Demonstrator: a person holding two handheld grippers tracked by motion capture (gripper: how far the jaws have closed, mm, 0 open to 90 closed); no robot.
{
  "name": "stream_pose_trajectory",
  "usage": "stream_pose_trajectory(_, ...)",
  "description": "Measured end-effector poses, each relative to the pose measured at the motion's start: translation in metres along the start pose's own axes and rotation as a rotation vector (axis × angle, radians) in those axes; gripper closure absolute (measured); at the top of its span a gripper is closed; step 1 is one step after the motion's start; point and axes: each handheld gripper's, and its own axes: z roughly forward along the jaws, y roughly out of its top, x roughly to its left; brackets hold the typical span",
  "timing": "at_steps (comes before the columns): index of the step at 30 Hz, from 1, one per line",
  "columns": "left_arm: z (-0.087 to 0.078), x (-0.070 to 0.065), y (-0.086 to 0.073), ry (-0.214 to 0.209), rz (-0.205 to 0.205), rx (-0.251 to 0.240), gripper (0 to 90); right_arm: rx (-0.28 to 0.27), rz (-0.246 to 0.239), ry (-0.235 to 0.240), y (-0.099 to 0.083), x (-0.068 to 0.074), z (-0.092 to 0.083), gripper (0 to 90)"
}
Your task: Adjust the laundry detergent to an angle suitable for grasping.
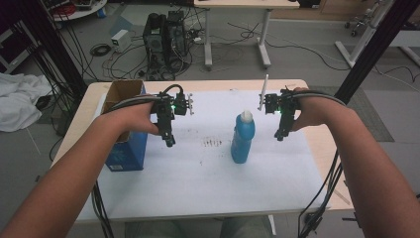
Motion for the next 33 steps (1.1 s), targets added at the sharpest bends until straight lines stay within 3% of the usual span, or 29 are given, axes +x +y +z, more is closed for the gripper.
stream_pose_trajectory(3,0.0,-0.001,0.001,0.003,0.001,0.011,4.5,-0.006,0.016,0.0,0.0,0.001,0.001,1.4)
stream_pose_trajectory(4,0.0,-0.001,0.001,0.008,0.002,0.007,4.5,0.001,-0.007,-0.006,-0.001,0.0,0.0,1.4)
stream_pose_trajectory(7,-0.001,-0.002,0.001,0.004,0.001,-0.002,4.5,-0.015,0.025,0.0,-0.002,0.002,-0.002,1.4)
stream_pose_trajectory(14,-0.001,-0.003,-0.001,0.007,-0.007,0.007,4.5,-0.053,0.018,0.005,-0.007,0.003,-0.008,1.4)
stream_pose_trajectory(15,-0.002,-0.003,-0.001,0.009,-0.005,-0.01,4.5,-0.07,0.033,0.015,-0.009,0.004,-0.009,1.4)
stream_pose_trajectory(16,-0.002,-0.004,-0.001,0.009,-0.002,-0.017,4.5,-0.089,0.081,0.029,-0.009,0.008,-0.011,1.4)
stream_pose_trajectory(18,-0.001,-0.006,-0.002,0.008,0.007,-0.011,4.5,-0.117,0.063,0.012,-0.013,0.007,-0.014,1.4)
stream_pose_trajectory(22,-0.003,-0.009,-0.003,0.016,0.021,-0.015,4.5,-0.185,0.109,0.015,-0.022,0.011,-0.018,1.4)
stream_pose_trajectory(25,-0.004,-0.011,-0.004,0.018,0.031,-0.024,4.5,-0.266,0.172,0.026,-0.031,0.016,-0.023,1.3)
stream_pose_trajectory(26,-0.005,-0.011,-0.004,0.016,0.034,-0.029,4.5,-0.266,0.172,0.026,-0.031,0.016,-0.023,1.3)
stream_pose_trajectory(27,-0.005,-0.012,-0.005,0.011,0.036,-0.026,4.5,-0.326,0.212,0.038,-0.038,0.018,-0.024,1.3)
stream_pose_trajectory(28,-0.005,-0.013,-0.006,0.011,0.03,-0.023,4.5,-0.36,0.224,0.045,-0.042,0.018,-0.023,1.3)
stream_pose_trajectory(31,-0.005,-0.017,-0.007,0.013,0.028,-0.014,4.5,-0.398,0.275,0.057,-0.049,0.021,-0.023,1.3)
stream_pose_trajectory(33,-0.005,-0.024,-0.008,0.023,0.027,-0.025,4.5,-0.471,0.325,0.05,-0.058,0.025,-0.021,1.2)
